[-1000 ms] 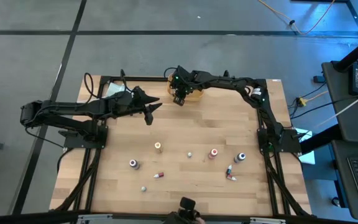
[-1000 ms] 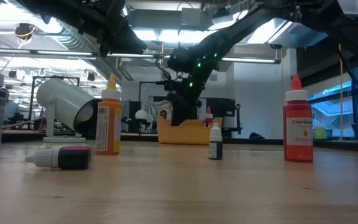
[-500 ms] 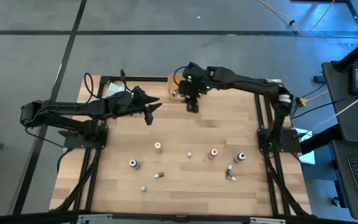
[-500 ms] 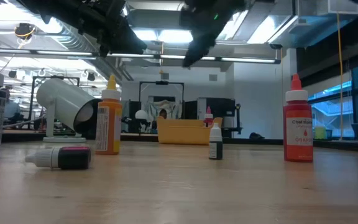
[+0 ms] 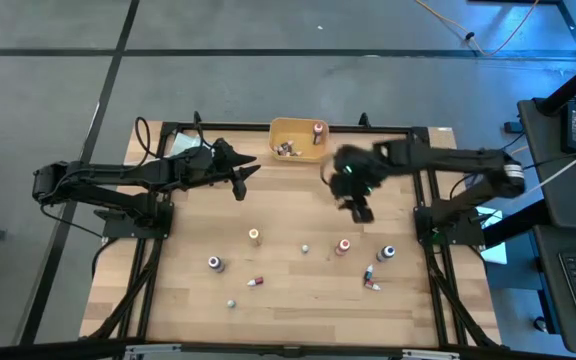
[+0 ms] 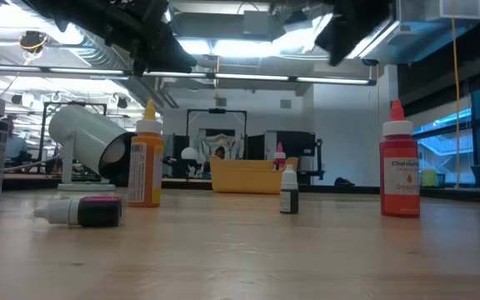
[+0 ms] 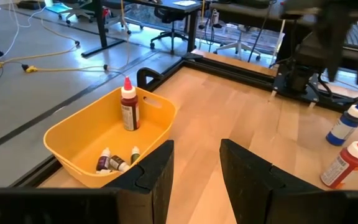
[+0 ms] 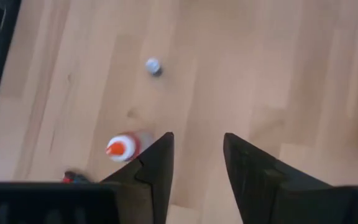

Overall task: Pick & Place food coloring
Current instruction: Put the orange food coloring bottle into the yellow bin

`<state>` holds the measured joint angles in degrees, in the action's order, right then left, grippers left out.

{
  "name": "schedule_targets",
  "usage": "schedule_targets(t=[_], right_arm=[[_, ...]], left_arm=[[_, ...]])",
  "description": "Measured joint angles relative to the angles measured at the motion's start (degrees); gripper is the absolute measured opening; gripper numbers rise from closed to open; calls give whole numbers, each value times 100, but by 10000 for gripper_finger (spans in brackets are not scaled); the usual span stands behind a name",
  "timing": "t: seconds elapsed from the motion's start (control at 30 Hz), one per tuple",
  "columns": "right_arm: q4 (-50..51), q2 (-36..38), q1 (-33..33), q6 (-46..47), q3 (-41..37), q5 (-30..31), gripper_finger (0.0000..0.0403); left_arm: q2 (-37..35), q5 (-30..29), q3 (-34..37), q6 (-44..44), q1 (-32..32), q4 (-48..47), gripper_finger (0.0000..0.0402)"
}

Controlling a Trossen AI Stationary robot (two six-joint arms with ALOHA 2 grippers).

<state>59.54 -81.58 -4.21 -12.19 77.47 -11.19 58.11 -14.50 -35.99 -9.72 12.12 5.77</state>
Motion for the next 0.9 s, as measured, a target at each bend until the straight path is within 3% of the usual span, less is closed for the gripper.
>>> schedule_targets(t=[0.17, 0.37, 0.5, 0.77, 0.9], right_arm=[[-839, 699, 805, 501, -1097, 547, 142], [-1939, 810, 1270, 929, -1937, 343, 142], [-2467, 769, 1365, 1346, -2109, 20, 142], [-2522, 771, 1364, 1623, -2117, 101, 145], [-2502, 771, 1366, 1694, -2117, 104, 175]], left_arm=[[0, 0, -1, 0, 0, -1, 128], [0, -1, 0, 190, 0, 0, 128], [0, -2, 0, 210, 0, 0, 128], [0, -2, 0, 201, 0, 1, 128], [0, -2, 0, 197, 0, 1, 128]])
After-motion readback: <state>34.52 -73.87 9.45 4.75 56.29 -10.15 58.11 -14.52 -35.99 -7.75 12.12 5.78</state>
